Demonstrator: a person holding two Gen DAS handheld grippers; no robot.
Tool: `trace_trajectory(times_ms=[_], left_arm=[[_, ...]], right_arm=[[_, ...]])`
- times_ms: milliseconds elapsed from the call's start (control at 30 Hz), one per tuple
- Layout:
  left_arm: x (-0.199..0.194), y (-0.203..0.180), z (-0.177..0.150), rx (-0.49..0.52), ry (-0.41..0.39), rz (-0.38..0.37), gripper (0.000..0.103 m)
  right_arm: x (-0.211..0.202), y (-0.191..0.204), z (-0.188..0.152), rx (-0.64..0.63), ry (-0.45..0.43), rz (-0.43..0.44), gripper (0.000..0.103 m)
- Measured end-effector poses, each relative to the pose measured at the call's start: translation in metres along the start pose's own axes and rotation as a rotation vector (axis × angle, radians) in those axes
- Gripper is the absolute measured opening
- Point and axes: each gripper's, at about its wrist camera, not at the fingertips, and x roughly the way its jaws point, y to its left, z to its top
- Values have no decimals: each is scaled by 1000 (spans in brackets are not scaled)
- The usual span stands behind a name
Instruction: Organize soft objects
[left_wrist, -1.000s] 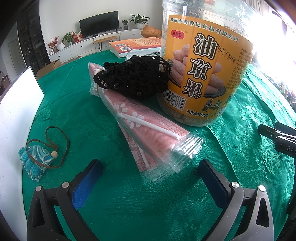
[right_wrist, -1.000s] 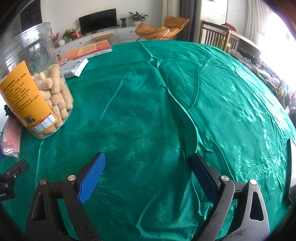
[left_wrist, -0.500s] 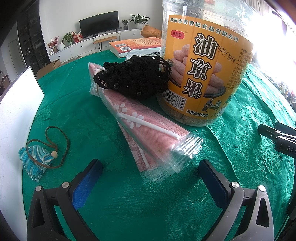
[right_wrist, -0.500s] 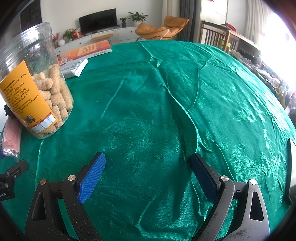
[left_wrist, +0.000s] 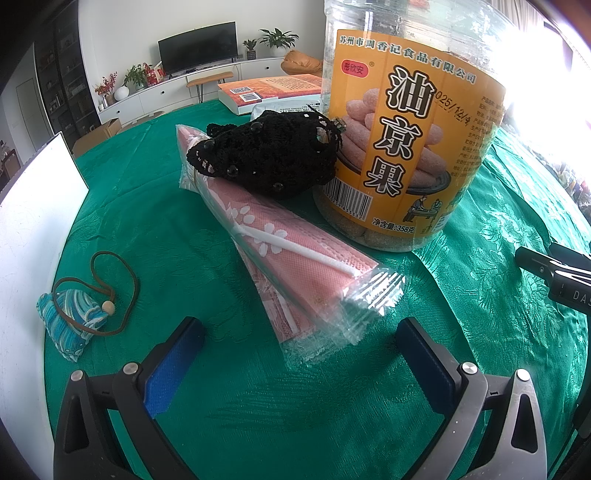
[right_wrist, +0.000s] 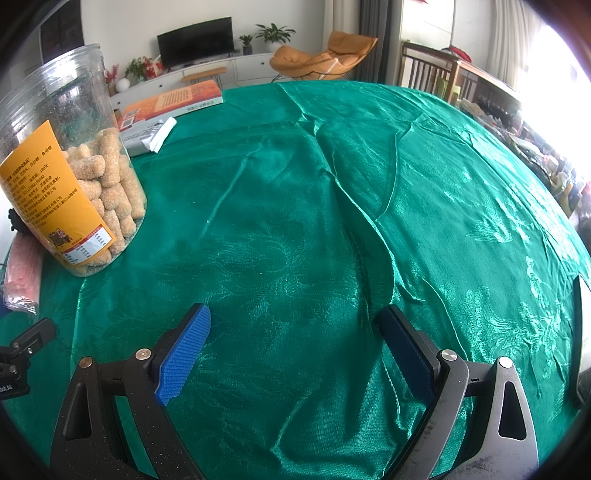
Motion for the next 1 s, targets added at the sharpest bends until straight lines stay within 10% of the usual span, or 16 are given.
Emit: trace_trajectory(times_ms=[1000], left_arm=[[-1,-5,-1,-46,-2,34,103]], right_arm=[[1,0,1,4,0,2,95]])
